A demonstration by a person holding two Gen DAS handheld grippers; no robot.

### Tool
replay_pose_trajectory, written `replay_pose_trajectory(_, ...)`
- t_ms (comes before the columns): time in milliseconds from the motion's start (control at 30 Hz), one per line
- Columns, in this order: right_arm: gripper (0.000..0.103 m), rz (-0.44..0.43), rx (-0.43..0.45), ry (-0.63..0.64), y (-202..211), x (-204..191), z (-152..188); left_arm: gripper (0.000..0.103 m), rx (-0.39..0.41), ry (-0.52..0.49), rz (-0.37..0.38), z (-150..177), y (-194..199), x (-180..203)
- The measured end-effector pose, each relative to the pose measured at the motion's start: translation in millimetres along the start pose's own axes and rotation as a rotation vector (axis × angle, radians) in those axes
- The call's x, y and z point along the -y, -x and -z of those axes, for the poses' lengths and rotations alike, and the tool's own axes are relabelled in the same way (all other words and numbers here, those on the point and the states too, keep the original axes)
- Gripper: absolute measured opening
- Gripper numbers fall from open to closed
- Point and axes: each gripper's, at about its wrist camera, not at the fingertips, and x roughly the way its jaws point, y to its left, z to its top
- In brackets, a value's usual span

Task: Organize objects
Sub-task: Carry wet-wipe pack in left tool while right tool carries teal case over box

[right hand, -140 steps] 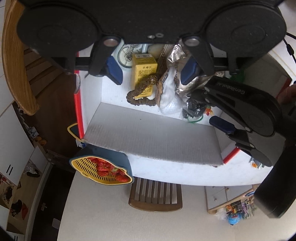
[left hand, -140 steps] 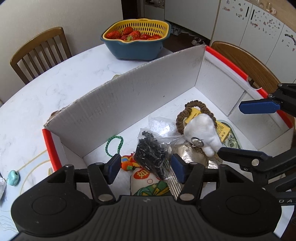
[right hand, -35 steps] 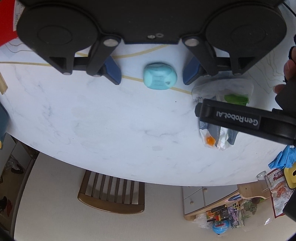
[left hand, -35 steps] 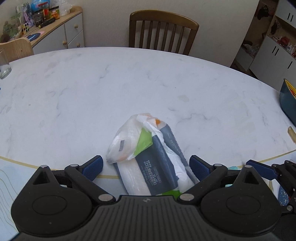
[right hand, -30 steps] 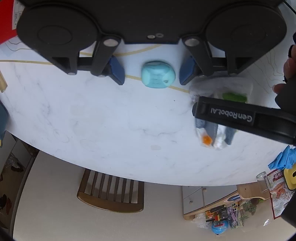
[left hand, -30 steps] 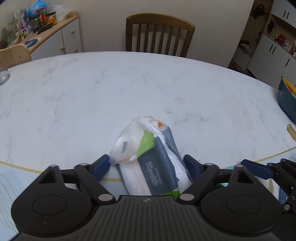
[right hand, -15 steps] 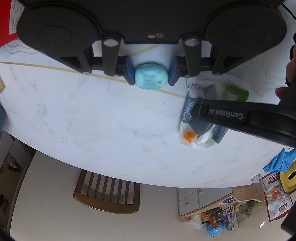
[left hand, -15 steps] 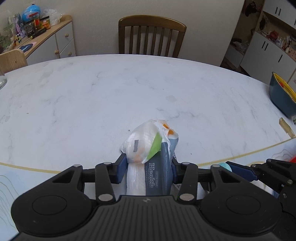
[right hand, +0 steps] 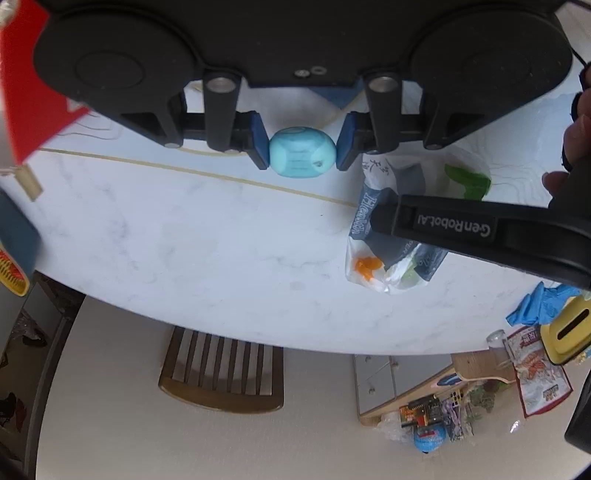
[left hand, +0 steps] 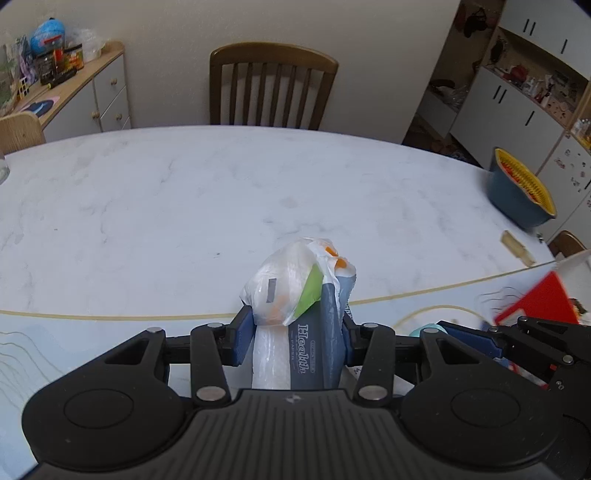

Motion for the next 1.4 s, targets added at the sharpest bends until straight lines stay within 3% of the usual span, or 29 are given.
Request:
replay_pose_trajectory(733, 0.037, 0.005, 0.092, -0.078, 137, 74, 36, 0.045, 0.019, -0.111, 0.143, 20, 89, 110)
replay_pose_trajectory(1400, 0.037, 0.099, 0.115, -0.189, 201, 213, 104, 0.045, -0.015, -0.248, 0.228, 41, 69, 272)
